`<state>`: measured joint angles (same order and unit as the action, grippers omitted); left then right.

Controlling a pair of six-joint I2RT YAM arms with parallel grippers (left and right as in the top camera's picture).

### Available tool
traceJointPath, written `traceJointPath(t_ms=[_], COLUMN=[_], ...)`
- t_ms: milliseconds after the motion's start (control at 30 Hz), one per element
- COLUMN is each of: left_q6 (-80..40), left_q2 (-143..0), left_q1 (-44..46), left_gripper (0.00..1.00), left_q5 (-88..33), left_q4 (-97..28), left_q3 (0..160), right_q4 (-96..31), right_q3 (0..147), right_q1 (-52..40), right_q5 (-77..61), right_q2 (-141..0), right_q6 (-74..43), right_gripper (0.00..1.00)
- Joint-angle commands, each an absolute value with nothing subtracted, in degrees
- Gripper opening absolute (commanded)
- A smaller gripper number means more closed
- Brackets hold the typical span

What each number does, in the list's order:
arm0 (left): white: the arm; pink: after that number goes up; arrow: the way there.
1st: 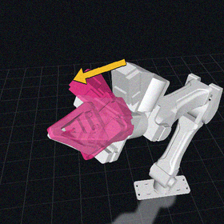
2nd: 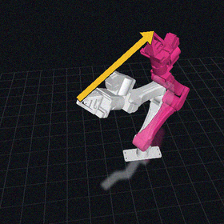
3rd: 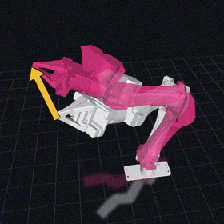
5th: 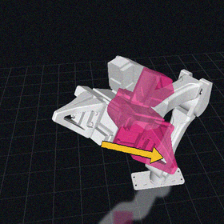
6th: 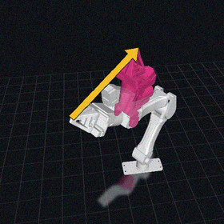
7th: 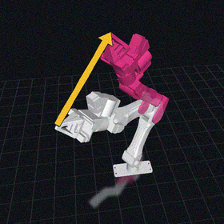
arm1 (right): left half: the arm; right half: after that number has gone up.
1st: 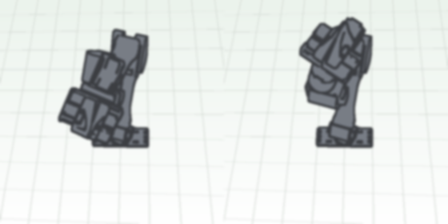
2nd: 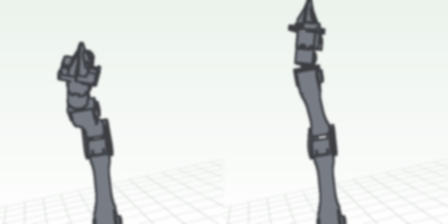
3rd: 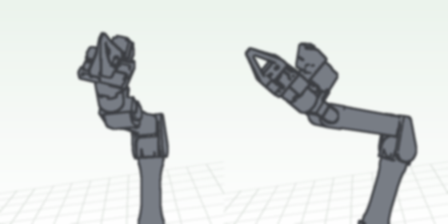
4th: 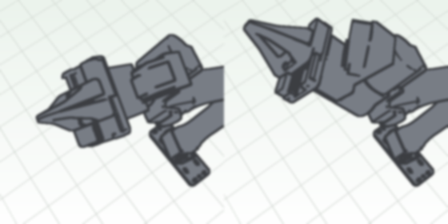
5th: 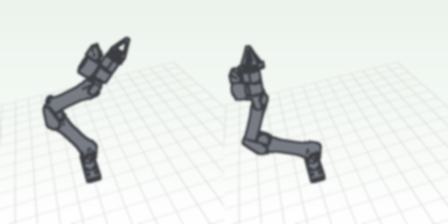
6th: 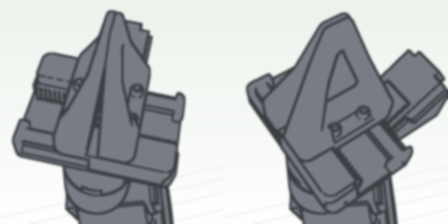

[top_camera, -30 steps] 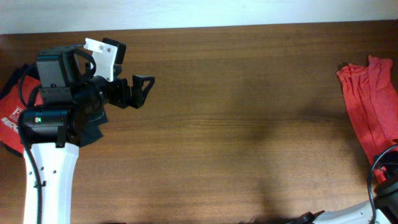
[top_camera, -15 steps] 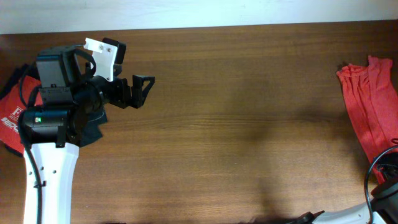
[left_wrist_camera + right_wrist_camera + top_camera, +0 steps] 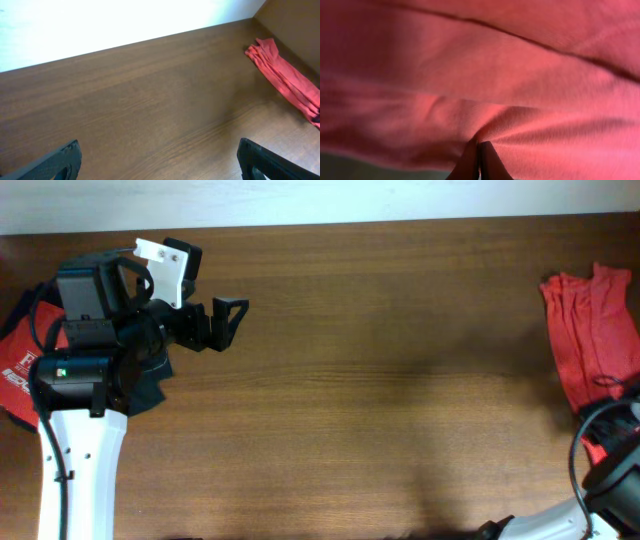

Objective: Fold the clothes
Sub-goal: 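Raise both arms and reach the right gripper toward the orange shirt, then grasp the orange T-shirt with the right gripper and drag it leftward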

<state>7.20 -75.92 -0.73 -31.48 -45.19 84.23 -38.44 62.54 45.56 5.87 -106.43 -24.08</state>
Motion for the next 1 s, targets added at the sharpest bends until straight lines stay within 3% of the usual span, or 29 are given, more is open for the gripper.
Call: traceJointPath(t_ms=[0, 200, 300, 400, 600, 633, 767, 833, 967], left_q6=[6.90, 6.90, 6.90, 6.90, 6.90, 6.90, 6.90, 6.90, 6.90], left_q2=[-75.85, -75.85, -75.85, -75.85, -75.85, -75.85, -75.85, -75.85, -75.85], left_q1=[-0.91, -0.91, -0.91, -0.91, -0.91, -0.91, -0.91, -0.91, -0.91], left_gripper=[0.99, 0.99, 0.99, 0.99, 0.99, 0.99, 0.99, 0.99, 0.99], left_q5=[-31.51, -31.53, -31.53, -31.53, -31.48, -31.48, -31.48, -31.51, -31.51], left_q4=[-44.29, -44.23, -44.64, -44.77, -44.40, -44.38, -44.34, -44.14, -44.14], left_q3=[85.45, 85.45, 85.45, 85.45, 85.45, 85.45, 85.45, 85.45, 85.45], right_q4=[-36.32, -22.28, -21.41, -28.84, -49.23, -53.52, -58.70, -56.45, -50.83], right_q3=[60.23, 60.31, 63.40, 68.10, 75.77, 76.03, 73.76, 69.89, 64.01], right_q1=[36.18, 22.11, 17.96, 17.85, 22.11, 22.96, 23.55, 23.55, 23.53], right_q5=[-1.93, -11.86, -12.27, -11.51, -7.11, -4.62, 0.30, 0.71, -0.47], right_q2=[-108.95, -108.97, -108.90, -108.14, -105.69, -105.69, -106.21, -106.24, -106.24], right_q6=[-26.04, -32.12, -31.53, -25.74, -15.09, -14.13, -13.72, -13.74, -13.76], right_gripper=[0.04, 0.04, 0.06, 0.29, 0.54, 0.62, 0.66, 0.71, 0.72])
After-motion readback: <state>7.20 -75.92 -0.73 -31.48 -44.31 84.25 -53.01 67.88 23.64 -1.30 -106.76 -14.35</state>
